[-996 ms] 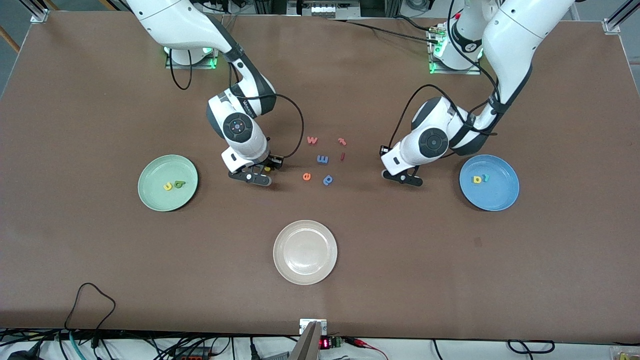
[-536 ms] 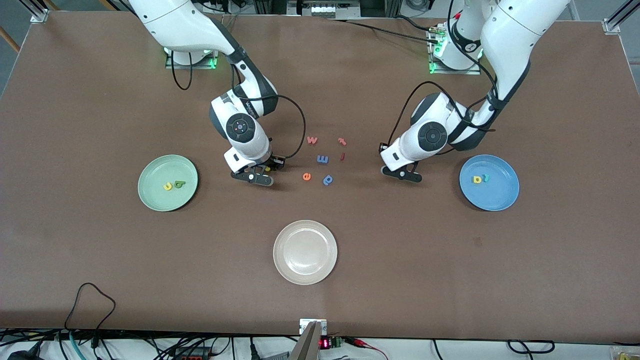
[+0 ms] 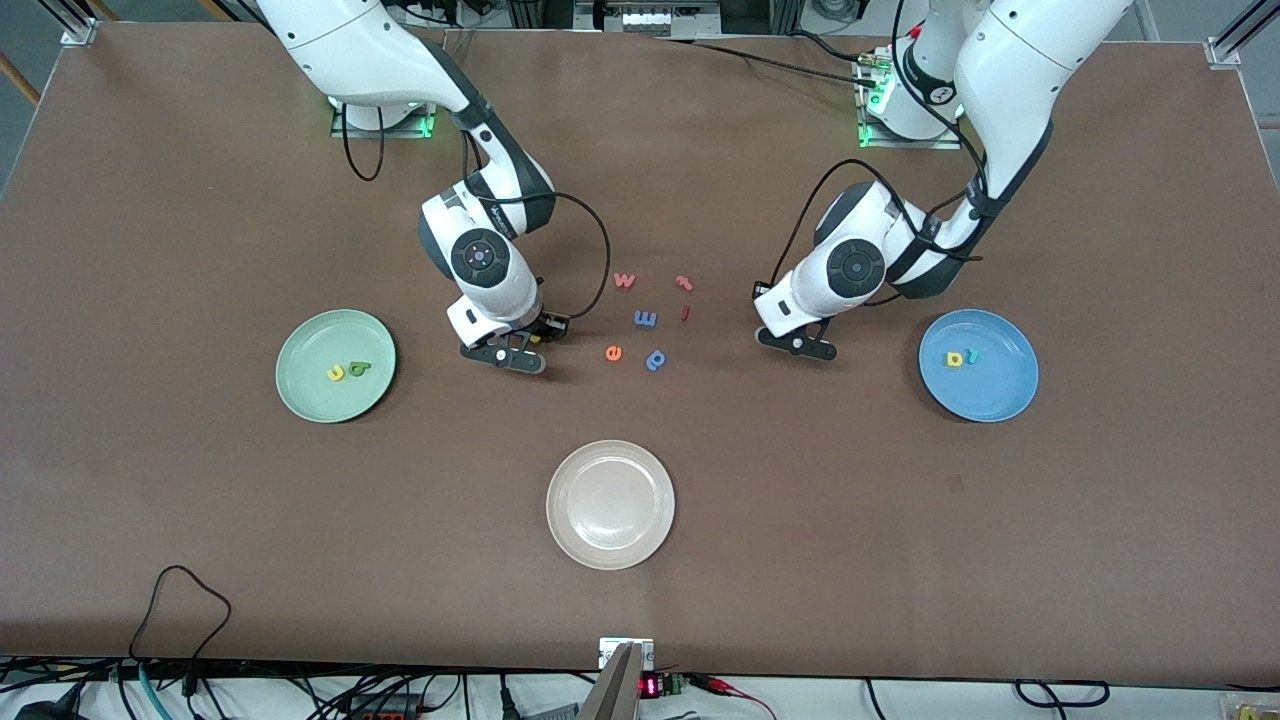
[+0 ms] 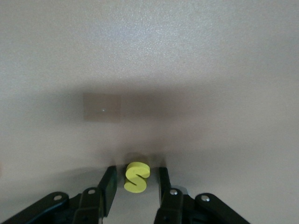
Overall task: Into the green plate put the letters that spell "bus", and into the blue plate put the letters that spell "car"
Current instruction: 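Grip yellow 's' with the right gripper while the left gripper grips teal 'c', then drop 's' on the green plate while the left gripper carries 'c' toward the blue plate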
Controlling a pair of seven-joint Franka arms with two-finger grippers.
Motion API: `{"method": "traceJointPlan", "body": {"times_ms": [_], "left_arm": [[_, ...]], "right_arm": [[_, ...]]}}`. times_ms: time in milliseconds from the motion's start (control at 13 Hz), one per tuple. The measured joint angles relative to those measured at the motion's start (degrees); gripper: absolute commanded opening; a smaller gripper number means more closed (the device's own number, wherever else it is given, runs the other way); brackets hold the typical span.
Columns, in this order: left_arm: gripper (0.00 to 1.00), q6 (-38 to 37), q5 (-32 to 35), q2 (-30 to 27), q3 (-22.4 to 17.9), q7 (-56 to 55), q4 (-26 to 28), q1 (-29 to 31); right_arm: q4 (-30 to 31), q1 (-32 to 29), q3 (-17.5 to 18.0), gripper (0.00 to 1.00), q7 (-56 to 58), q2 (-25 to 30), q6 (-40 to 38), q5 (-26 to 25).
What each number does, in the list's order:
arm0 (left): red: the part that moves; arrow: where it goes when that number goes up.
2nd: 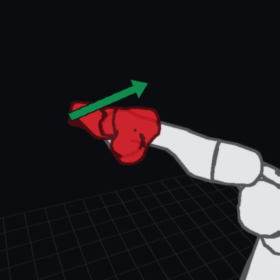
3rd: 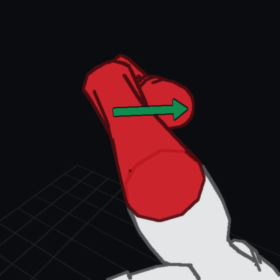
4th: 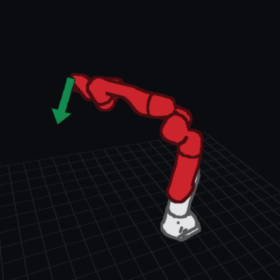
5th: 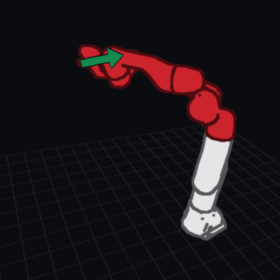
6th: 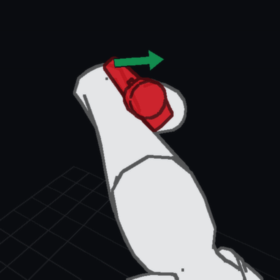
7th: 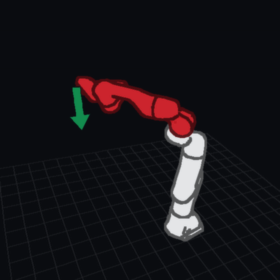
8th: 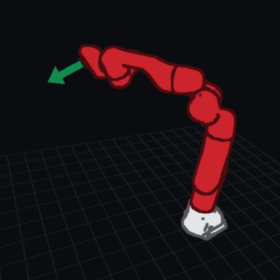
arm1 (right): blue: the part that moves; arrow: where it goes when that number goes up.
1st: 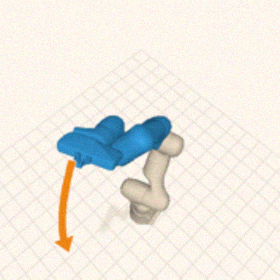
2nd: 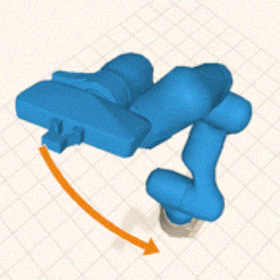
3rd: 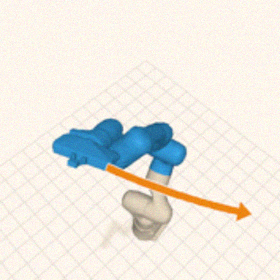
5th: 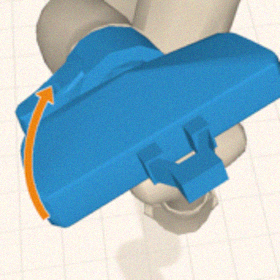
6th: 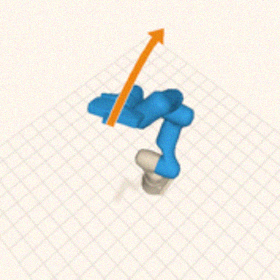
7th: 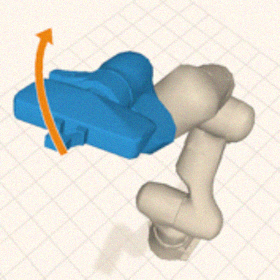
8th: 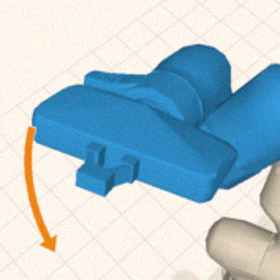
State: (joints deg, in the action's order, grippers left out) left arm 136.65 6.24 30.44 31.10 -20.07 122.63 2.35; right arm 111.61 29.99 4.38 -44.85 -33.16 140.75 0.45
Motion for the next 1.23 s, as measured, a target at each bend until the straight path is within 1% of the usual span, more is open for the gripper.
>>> {"method": "traceJointPlan", "body": {"times_ms": [153, 230, 383, 536, 613, 766, 843, 996, 1073, 1226], "left_arm": [[0.45, 0.0, 0.0, 0.0, -0.1, 0.0, 0.1, 0.0], [0.45, 0.1, 0.0, 0.0, -0.2, 0.0, 0.1, 0.0], [0.45, 0.1, 0.2, 0.1, -0.3, -0.1, 0.1, 0.0], [0.45, 0.1, 1.8, 0.1, -0.4, -1.1, 0.1, 0.0], [0.45, 0.2, 3.2, 0.2, -0.4, -2.4, 0.1, 0.0], [0.45, 0.3, 5.8, 0.4, -0.3, -5.5, 0.1, -0.1], [0.45, 0.4, 6.9, 0.5, -0.1, -7.2, 0.1, -0.3], [0.44, 0.4, 7.4, 0.5, -0.1, -8.3, 0.1, -0.4], [0.41, 0.5, 7.4, 0.5, -0.1, -8.5, 0.1, -0.4], [0.36, 0.5, 7.4, 0.5, -0.2, -8.6, 0.1, -0.4]], "right_arm": [[-0.2, 0.0, 0.0, 0.04, 0.0, 0.0, 0.2, 0.0], [-0.2, 0.0, 0.0, 0.00, 0.0, 0.0, 0.2, 0.0], [-0.2, 0.0, -0.1, 0.00, 0.0, 0.0, 0.2, 0.0], [-0.8, -0.1, -1.1, 0.00, 0.9, 0.4, 0.2, -0.3], [-1.2, -1.1, -1.8, 0.00, 2.6, 1.4, -0.9, -0.5], [-2.1, -5.9, -2.5, 0.00, 9.8, 5.7, -7.5, -0.6], [-2.2, -9.7, -2.6, 0.00, 14.3, 8.7, -11.8, -0.6], [-1.9, -16.3, -2.8, 0.00, 22.2, 12.3, -17.4, -0.6], [-1.5, -19.2, -2.8, 0.00, 25.7, 12.9, -18.4, -0.6], [-0.3, -23.5, -2.8, 0.02, 30.5, 12.3, -18.5, -0.6]]}}
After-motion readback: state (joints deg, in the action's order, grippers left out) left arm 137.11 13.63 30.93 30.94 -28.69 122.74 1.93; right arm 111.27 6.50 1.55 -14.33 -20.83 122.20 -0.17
